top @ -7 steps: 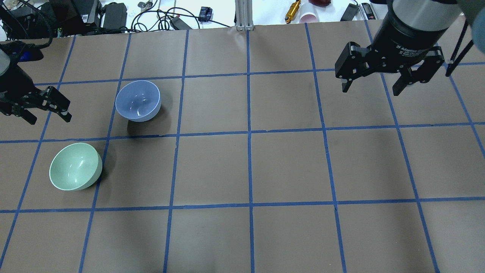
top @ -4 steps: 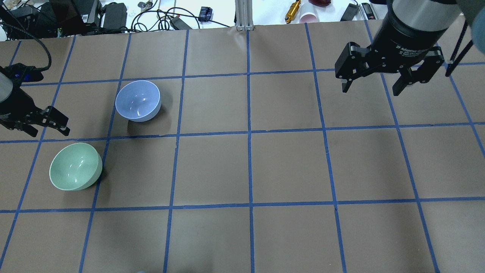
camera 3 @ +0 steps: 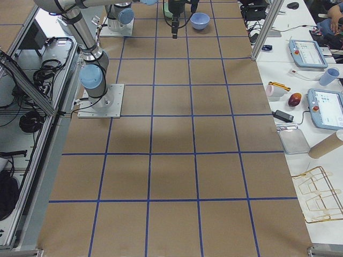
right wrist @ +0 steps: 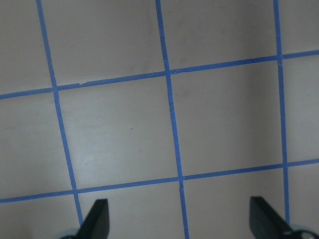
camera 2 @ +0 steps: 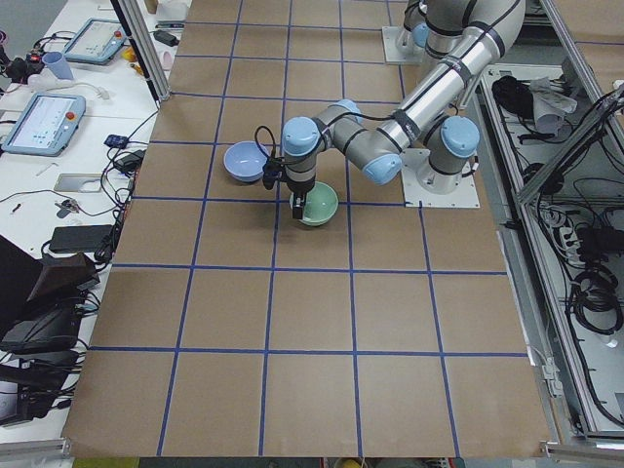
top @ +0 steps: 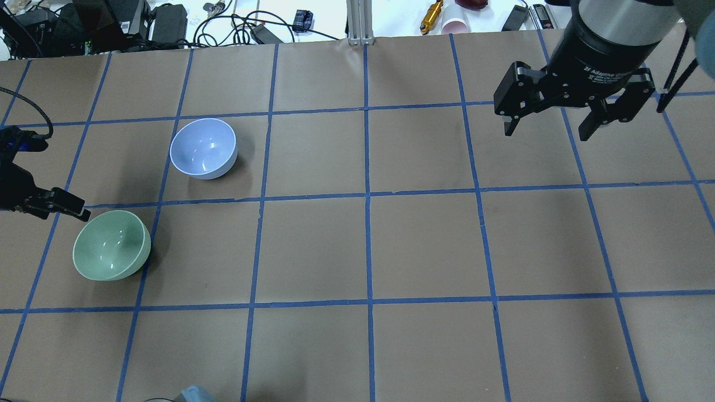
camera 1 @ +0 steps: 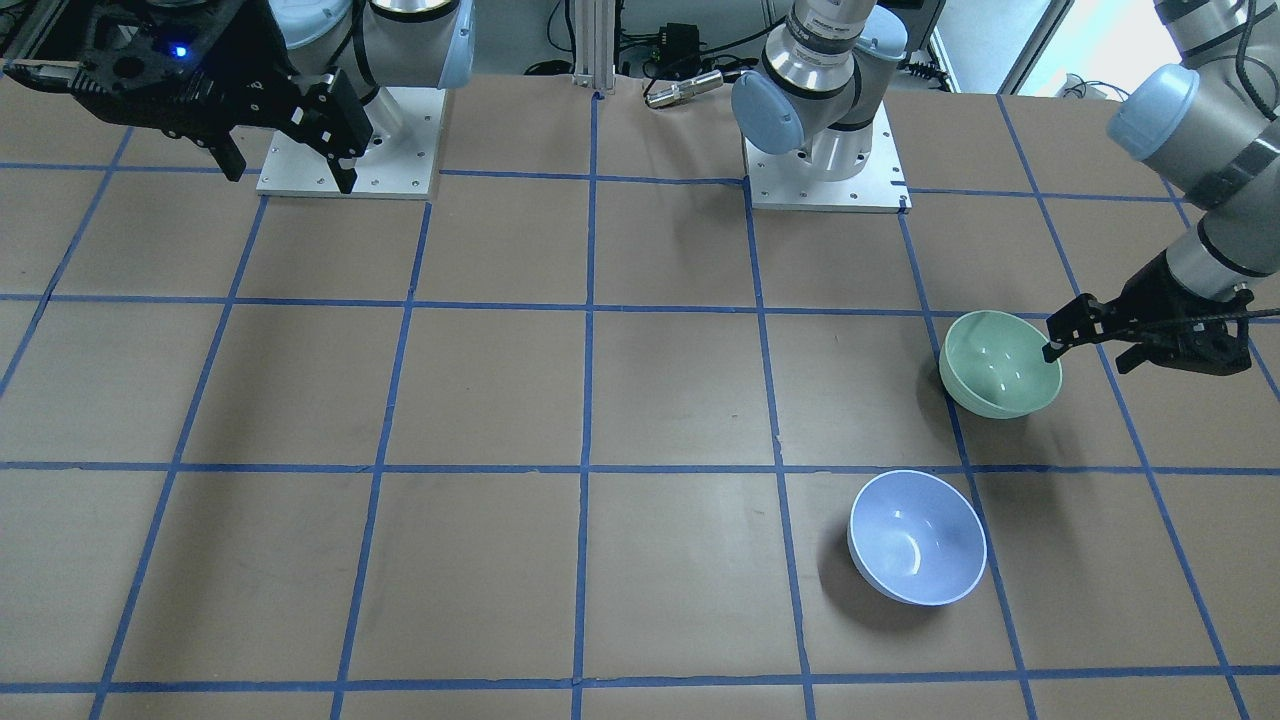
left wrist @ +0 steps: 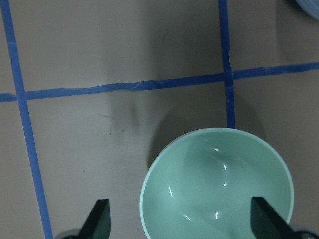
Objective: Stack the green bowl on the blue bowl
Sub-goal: 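Move the left gripper down toward the pale green bowl's rim, then lower the left gripper onto the green bowl's rim and close it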
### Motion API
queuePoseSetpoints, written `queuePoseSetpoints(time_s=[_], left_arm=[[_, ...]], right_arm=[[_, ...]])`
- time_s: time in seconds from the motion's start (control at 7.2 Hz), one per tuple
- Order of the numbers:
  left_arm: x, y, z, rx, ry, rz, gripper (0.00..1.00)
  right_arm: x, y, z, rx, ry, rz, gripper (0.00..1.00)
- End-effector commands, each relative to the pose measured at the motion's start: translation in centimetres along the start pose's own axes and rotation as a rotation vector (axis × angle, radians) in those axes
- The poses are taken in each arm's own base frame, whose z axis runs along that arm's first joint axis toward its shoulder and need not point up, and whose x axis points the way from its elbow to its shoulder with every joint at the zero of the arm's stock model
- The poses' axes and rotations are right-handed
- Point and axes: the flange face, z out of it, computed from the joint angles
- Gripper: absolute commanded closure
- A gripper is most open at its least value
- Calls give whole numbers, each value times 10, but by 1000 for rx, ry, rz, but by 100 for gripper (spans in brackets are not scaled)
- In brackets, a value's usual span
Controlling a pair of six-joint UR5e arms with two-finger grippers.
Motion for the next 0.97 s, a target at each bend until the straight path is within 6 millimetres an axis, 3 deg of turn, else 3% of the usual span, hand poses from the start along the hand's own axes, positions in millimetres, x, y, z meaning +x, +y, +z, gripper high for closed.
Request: queuePoseSetpoints(time_s=[0.0,0.28,0.83], left_arm=[[-18,25,36,39,21,11,0],[-16,34,56,37,56,5,0],[-21,39,76,-36,64,-2,0]], right_arm=[[0,0,0,1,0,0,0],[0,0,0,1,0,0,0],[0,0,1,-2,0,0,0]])
